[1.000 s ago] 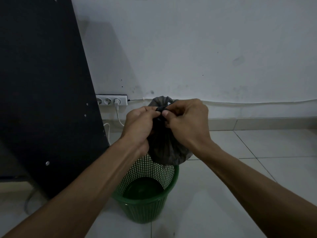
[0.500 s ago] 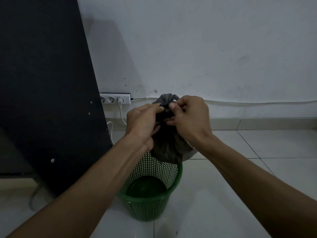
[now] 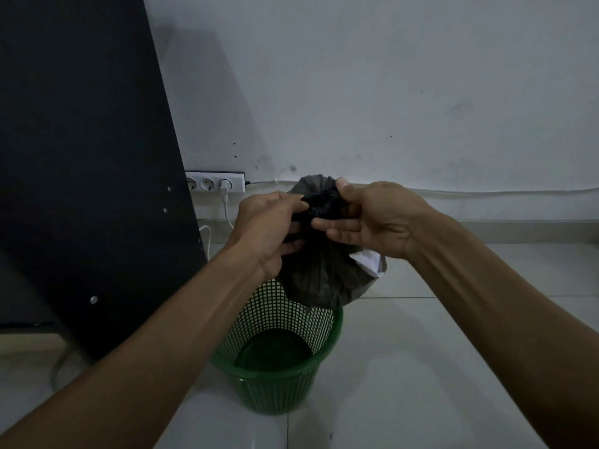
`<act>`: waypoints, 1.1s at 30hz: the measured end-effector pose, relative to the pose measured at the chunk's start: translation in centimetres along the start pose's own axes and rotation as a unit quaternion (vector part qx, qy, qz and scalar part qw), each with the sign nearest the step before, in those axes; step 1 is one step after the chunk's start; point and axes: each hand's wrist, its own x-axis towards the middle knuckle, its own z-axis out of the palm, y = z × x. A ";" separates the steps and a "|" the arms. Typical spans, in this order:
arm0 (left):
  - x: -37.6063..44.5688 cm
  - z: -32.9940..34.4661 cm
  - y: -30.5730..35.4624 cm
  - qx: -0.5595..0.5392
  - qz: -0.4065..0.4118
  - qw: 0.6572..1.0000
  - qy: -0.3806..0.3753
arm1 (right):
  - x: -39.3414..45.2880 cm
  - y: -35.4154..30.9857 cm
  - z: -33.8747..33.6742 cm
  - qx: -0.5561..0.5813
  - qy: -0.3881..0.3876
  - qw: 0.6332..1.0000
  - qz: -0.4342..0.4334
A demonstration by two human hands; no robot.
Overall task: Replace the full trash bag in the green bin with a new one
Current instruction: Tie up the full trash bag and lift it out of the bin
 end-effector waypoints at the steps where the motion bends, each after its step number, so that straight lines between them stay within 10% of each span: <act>1: -0.1 0.1 0.0 0.014 0.013 1.000 0.002 | 0.0 -0.2 -0.1 -0.005 -0.003 1.000 0.006; 11: 0.3 0.7 -0.7 0.076 0.093 0.988 0.094 | 0.7 0.4 -0.9 0.038 -0.012 0.994 0.099; 19: 0.1 0.6 0.7 -0.090 -0.181 0.979 -0.012 | 0.9 2.2 -0.5 -0.165 0.065 0.981 -0.078; 29: 0.6 0.0 0.4 -0.101 -0.170 0.980 0.005 | -0.2 1.8 -0.7 -0.239 -0.019 0.944 -0.227; 33: -0.3 0.2 0.8 -0.076 -0.129 0.989 0.013 | 0.4 1.9 -1.0 -0.291 0.059 0.906 -0.303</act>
